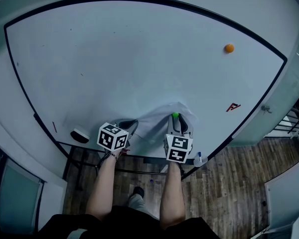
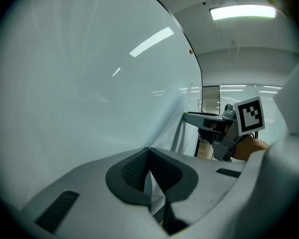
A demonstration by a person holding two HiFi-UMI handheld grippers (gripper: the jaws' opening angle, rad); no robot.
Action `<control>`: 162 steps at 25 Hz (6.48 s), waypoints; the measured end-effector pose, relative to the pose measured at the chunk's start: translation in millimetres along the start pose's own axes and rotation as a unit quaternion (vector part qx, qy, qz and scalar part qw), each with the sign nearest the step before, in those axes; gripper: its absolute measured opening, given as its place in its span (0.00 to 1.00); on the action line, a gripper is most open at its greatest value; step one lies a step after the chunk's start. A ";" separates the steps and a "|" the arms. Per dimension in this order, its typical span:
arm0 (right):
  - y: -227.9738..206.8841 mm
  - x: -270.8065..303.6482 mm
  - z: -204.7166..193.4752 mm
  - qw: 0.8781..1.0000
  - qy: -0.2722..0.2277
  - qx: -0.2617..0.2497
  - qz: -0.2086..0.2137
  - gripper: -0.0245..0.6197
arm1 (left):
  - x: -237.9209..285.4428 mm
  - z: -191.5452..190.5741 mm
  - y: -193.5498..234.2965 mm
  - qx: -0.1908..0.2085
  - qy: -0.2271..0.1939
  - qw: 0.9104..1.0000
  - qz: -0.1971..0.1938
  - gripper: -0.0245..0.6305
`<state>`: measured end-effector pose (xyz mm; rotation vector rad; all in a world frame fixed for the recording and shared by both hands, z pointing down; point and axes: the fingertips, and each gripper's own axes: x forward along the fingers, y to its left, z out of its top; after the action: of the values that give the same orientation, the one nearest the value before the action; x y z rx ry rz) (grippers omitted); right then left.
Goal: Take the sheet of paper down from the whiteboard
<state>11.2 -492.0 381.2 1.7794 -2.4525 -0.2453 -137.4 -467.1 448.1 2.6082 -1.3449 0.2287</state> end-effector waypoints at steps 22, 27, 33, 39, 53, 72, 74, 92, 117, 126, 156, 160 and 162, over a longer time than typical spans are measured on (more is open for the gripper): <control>-11.9 -1.9 -4.1 1.000 0.009 -0.004 -0.002 0.24 | -5.3 -4.7 8.8 -0.016 -0.005 1.000 0.017 0.07; -9.3 -1.7 -7.0 1.000 0.010 -0.004 0.000 0.24 | -10.6 -8.0 13.6 -0.022 -0.005 1.000 0.021 0.07; -15.5 -2.9 -11.9 1.000 0.016 -0.003 -0.004 0.24 | -12.7 -11.4 15.9 -0.028 -0.005 0.999 0.029 0.07; -18.1 -3.8 -14.6 1.000 0.022 -0.004 -0.007 0.24 | -16.8 -13.5 19.0 -0.036 -0.005 0.999 0.032 0.07; -26.4 -3.1 -22.0 1.000 0.028 -0.006 -0.011 0.24 | -22.0 -15.9 33.1 -0.054 -0.011 0.997 0.050 0.07; -30.1 -4.2 -31.1 0.999 0.036 0.003 -0.009 0.24 | -32.6 -19.9 43.6 -0.069 -0.017 0.995 0.064 0.07; -29.5 -4.9 -31.3 0.999 0.035 0.003 -0.007 0.24 | -34.8 -21.1 43.1 -0.069 -0.016 0.995 0.067 0.07; -37.5 -14.1 -36.7 0.999 0.039 0.018 -0.010 0.25 | -58.8 -15.1 49.5 -0.042 -0.008 0.994 0.104 0.07; -25.2 -98.7 -66.9 0.997 0.064 0.045 -0.027 0.25 | -112.1 -51.1 5.2 -0.009 0.032 0.994 0.100 0.07; -5.3 -112.1 -77.4 0.997 0.071 0.036 0.012 0.23 | -108.3 -70.1 -18.0 -0.008 0.036 0.996 0.078 0.07; 27.7 -105.8 -83.0 0.996 0.069 0.041 0.035 0.07 | -109.2 -60.9 -17.2 -0.020 -0.009 0.998 0.056 0.07; 25.3 -104.7 -87.0 0.996 0.074 0.041 0.034 0.07 | -105.4 -55.2 -18.3 -0.021 -0.017 0.998 0.052 0.07; 23.4 -104.0 -88.0 0.996 0.075 0.043 0.033 0.07 | -103.0 -53.0 -18.2 -0.018 -0.017 0.998 0.051 0.07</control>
<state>37.2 -392.3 473.4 1.6784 -2.4446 0.0003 -184.2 -362.8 474.1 2.5280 -1.4815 0.1751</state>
